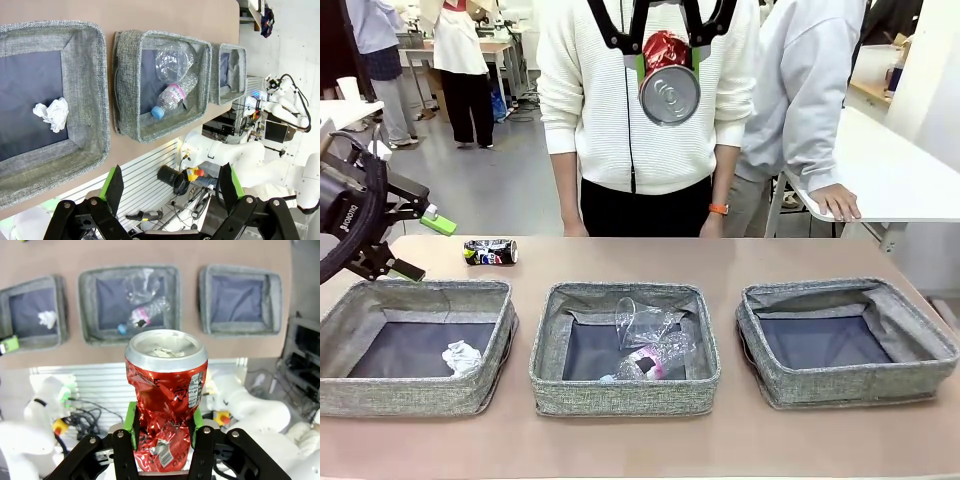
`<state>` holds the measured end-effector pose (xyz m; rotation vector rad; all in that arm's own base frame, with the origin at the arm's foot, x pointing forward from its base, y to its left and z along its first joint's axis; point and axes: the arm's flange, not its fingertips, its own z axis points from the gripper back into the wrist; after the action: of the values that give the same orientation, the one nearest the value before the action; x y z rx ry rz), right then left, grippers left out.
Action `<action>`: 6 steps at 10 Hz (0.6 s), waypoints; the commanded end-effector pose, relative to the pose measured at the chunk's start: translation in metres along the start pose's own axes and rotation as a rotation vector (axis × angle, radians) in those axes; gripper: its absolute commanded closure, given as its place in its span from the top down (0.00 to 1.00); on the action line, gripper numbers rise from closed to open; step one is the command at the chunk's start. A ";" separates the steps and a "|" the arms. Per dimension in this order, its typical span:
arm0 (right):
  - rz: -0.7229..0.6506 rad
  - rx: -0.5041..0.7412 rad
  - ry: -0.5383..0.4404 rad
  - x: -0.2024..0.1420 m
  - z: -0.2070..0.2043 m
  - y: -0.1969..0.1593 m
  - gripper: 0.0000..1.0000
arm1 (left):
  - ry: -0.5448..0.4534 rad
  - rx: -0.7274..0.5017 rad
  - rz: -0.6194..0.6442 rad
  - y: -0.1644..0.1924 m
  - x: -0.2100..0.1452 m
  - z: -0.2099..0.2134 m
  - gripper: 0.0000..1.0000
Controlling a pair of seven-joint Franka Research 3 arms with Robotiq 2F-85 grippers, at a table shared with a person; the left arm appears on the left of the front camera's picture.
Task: Sort the waste into the appropriate baskets.
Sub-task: Place the picked waste into the Fabric basket indicated by the person.
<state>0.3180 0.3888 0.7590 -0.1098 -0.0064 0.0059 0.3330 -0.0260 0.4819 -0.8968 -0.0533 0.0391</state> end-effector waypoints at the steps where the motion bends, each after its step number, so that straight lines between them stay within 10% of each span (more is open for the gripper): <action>1: 0.007 0.012 -0.008 -0.002 -0.001 -0.002 0.46 | 0.008 0.001 -0.022 0.002 -0.001 0.003 1.00; 6: 0.007 0.012 -0.008 -0.002 -0.001 -0.002 0.46 | 0.008 0.001 -0.022 0.002 -0.001 0.003 1.00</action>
<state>0.3180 0.3888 0.7590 -0.1098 -0.0064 0.0059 0.3330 -0.0260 0.4819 -0.8968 -0.0533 0.0391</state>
